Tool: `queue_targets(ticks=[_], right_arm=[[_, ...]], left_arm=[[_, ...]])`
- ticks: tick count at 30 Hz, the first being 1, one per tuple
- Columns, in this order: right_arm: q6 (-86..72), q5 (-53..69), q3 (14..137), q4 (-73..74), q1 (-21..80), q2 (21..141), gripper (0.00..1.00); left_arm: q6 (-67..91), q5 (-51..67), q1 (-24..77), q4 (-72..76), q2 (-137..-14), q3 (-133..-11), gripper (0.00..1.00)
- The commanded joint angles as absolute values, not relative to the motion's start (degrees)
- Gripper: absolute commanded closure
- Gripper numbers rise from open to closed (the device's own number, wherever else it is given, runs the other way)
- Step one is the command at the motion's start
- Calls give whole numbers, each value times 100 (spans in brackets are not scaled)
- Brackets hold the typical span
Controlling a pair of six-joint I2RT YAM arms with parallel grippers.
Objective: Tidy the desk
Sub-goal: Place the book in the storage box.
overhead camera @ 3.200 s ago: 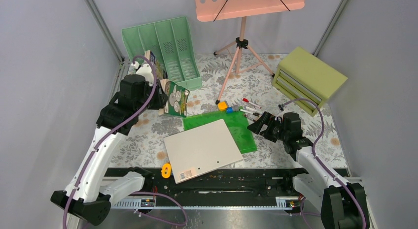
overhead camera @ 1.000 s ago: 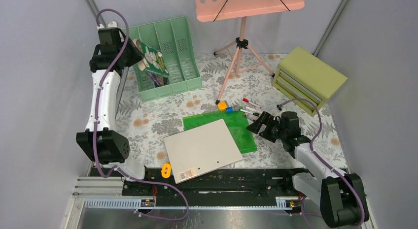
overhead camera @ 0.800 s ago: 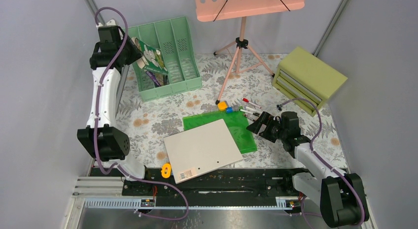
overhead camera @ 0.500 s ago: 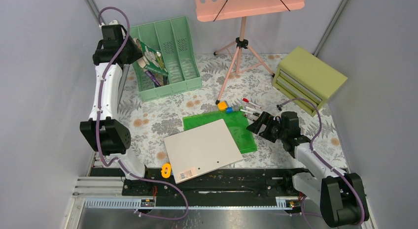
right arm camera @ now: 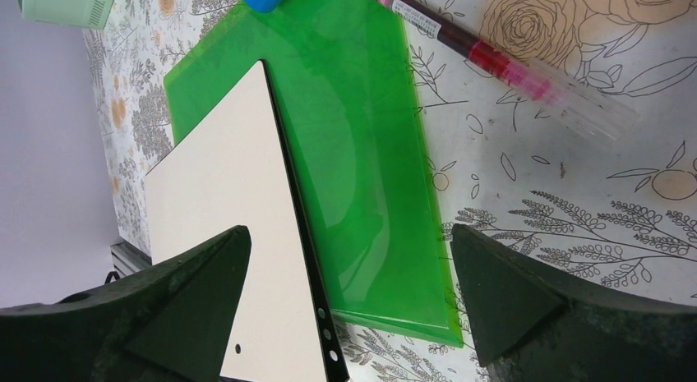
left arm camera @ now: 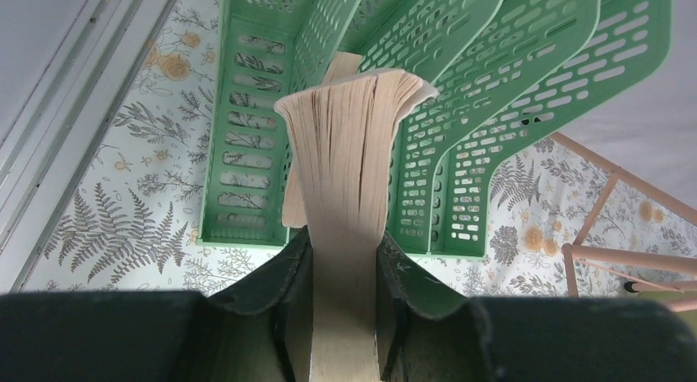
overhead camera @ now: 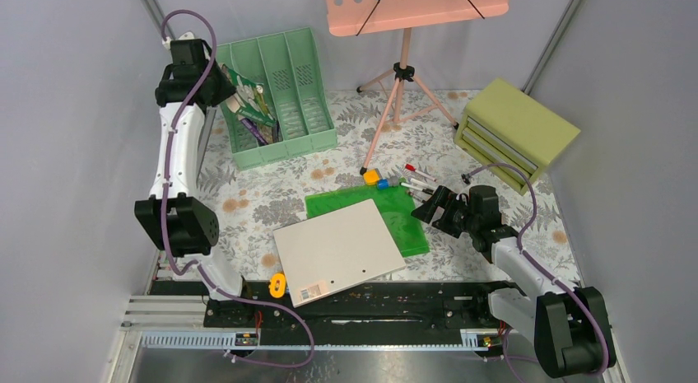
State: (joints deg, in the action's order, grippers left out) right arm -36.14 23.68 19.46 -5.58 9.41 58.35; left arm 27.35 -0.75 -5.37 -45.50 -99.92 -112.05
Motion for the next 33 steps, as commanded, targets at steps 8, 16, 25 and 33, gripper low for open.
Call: queue_targets(ticks=[8, 16, 25, 33], right_arm=[[-3647, 2483, 2180, -703, 915, 5911, 1], [-3648, 2482, 2196, -711, 914, 5952, 1], [-3646, 2495, 2219, -712, 914, 6003, 0], [-3645, 2499, 2221, -703, 909, 6012, 0]], left_arm=[[2785, -712, -588, -4028, -10293, -11576, 100], [2811, -941, -572, -4090, -10501, -11501, 100], [2812, -1039, -486, -4078, -10716, -11425, 100], [2837, -1066, -438, -4021, -11005, -11430, 100]])
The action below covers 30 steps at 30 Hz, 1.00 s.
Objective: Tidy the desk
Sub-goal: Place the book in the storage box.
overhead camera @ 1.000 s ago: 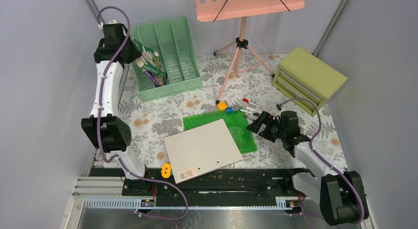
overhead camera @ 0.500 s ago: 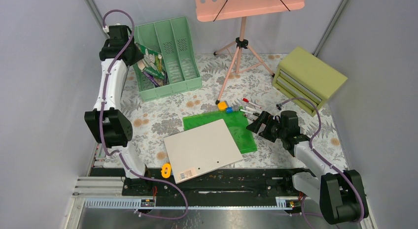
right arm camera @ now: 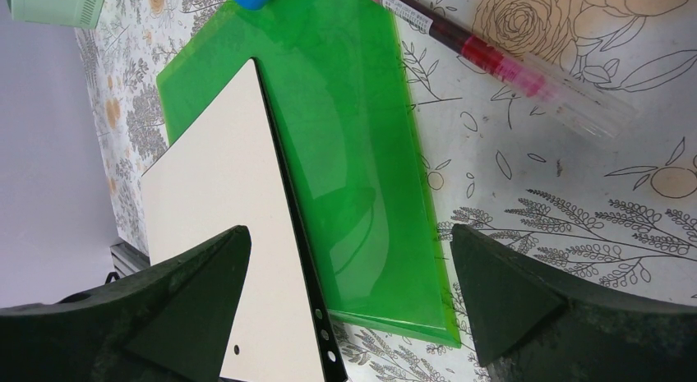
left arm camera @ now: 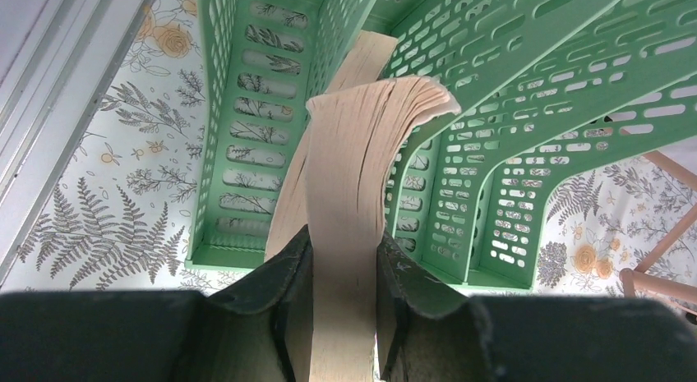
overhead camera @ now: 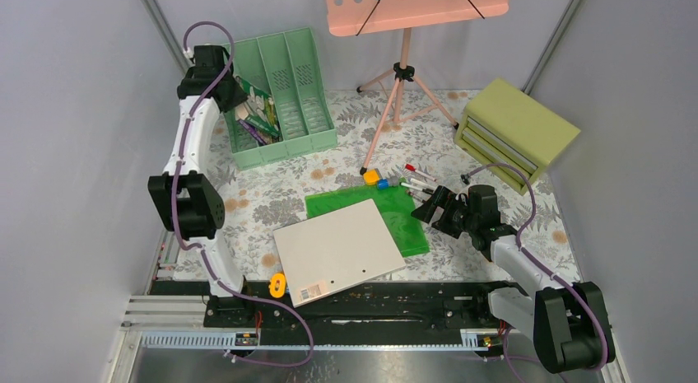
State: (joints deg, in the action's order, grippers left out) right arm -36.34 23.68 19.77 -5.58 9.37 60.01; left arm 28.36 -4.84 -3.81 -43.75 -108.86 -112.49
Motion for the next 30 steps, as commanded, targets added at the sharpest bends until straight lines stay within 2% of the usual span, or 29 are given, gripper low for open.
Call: queue_targets(ticks=[1, 3, 5, 6, 8, 13, 20, 30], right_arm=[[-3643, 2502, 2220, -708, 908, 6004, 1], [-3639, 2504, 2221, -704, 909, 6009, 1], [-3639, 2510, 2224, -712, 905, 6028, 0], [-3634, 2506, 2218, -712, 904, 6033, 0], [-3634, 2506, 2224, -711, 904, 6018, 0], [-3638, 2521, 2219, -704, 907, 6021, 0], [-3645, 2507, 2215, -703, 907, 5998, 0], [-3646, 2540, 2230, -711, 905, 6033, 1]], left_arm=[[2807, -1069, -426, -4007, -11040, -11475, 100], [2720, -1093, -407, -4016, -11065, -11555, 91], [2659, -1092, -391, -3985, -11047, -11587, 74], [2653, -1078, -380, -3971, -10986, -11588, 61], [2653, -1077, -358, -3920, -10833, -11556, 46], [2741, -972, -334, -3690, -10330, -11369, 20], [2830, -629, -335, -3675, -9797, -10985, 18], [2992, -30, -292, -3362, -8925, -8947, 24]])
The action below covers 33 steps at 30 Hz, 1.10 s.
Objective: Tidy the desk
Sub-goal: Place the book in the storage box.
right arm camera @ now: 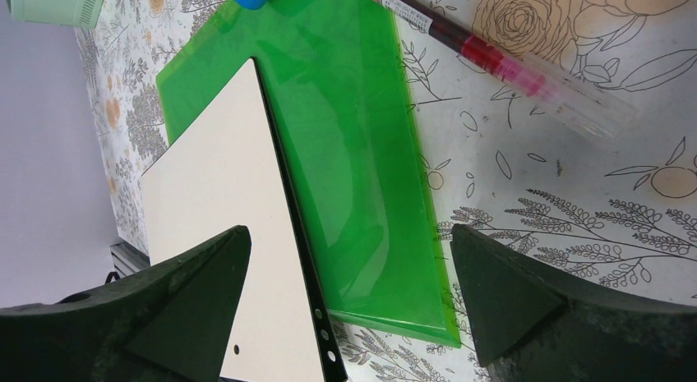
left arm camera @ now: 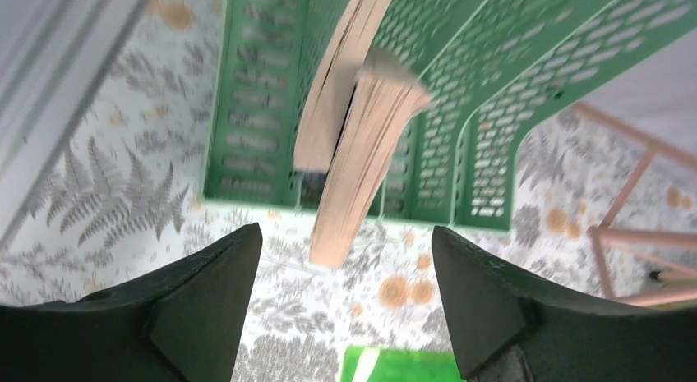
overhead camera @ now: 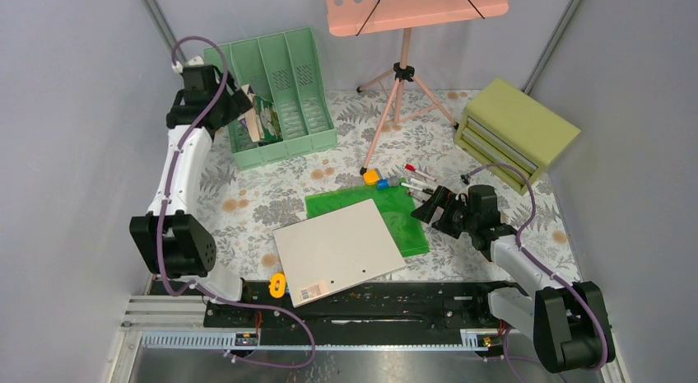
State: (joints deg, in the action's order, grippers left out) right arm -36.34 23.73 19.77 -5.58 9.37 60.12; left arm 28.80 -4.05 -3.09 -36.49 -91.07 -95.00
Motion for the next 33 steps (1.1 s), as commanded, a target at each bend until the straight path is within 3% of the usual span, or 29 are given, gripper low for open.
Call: queue_targets(ticks=[1, 13, 21, 25, 33], right_arm=[[-3642, 2541, 2232, -712, 905, 6040, 1], [-3644, 2562, 2257, -712, 896, 6100, 1], [-3646, 2579, 2259, -712, 871, 6117, 1], [-3645, 2581, 2259, -712, 870, 6137, 1], [-3647, 2583, 2258, -712, 862, 6127, 0]], left_arm=[[2988, 112, -284, -3363, -8927, -8829, 24], [2908, 443, -109, -3061, -9287, -8294, 35], [2822, 239, -28, -3058, -9533, -8265, 56], [2807, 218, -29, -3054, -9583, -8320, 79], [2721, 54, -31, -3126, -9717, -8664, 84]])
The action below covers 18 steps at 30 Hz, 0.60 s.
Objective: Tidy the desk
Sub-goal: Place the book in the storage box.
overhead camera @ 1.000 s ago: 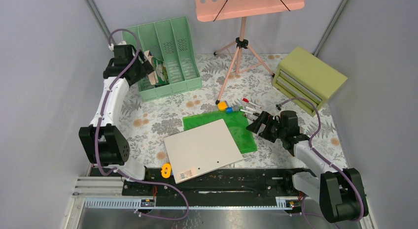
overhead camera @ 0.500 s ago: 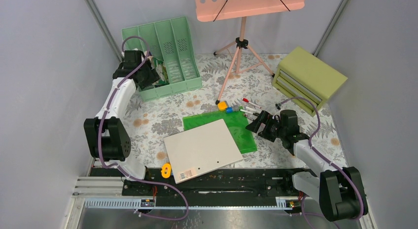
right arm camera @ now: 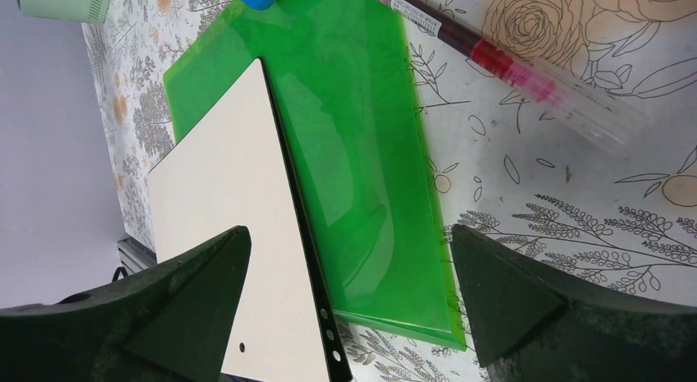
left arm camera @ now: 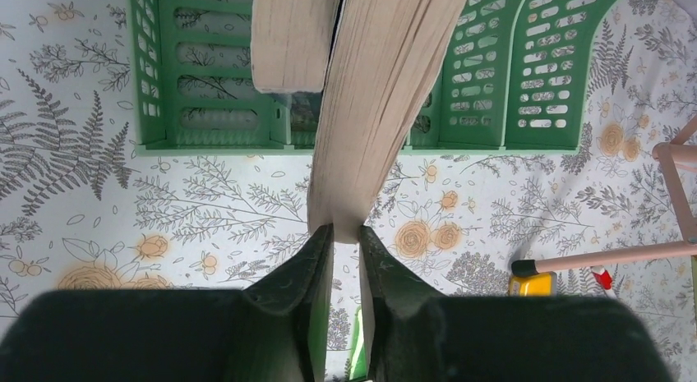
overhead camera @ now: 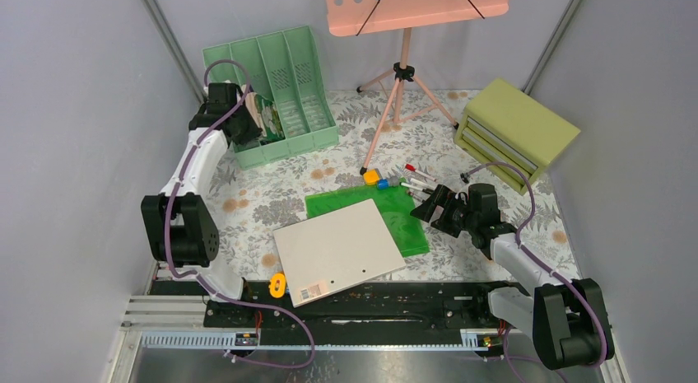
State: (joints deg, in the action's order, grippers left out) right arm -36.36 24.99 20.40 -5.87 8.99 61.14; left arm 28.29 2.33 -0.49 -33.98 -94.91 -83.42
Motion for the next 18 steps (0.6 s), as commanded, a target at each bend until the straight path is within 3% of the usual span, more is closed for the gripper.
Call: queue_targets(ticks=[1, 4, 7, 11, 14, 18], right_arm=[[-3647, 2584, 2257, -712, 861, 6132, 1], [-3642, 2588, 2257, -712, 861, 6136, 0], [-3645, 2589, 2251, -712, 859, 6136, 1], [-3647, 2593, 2259, -712, 853, 6143, 1], [-3647, 2608, 2267, -711, 853, 6169, 0], [-3647, 2622, 2276, -712, 853, 6187, 1]], left_arm=[[2697, 53, -34, -3145, -9732, -8763, 84], [2645, 35, -28, -3338, -9774, -8991, 81], [2565, -48, -28, -3464, -9669, -8955, 54], [2482, -373, -32, -3451, -9401, -8611, 37], [2442, -431, -29, -3332, -9329, -8344, 32], [2438, -329, -33, -3346, -9573, -8367, 32]])
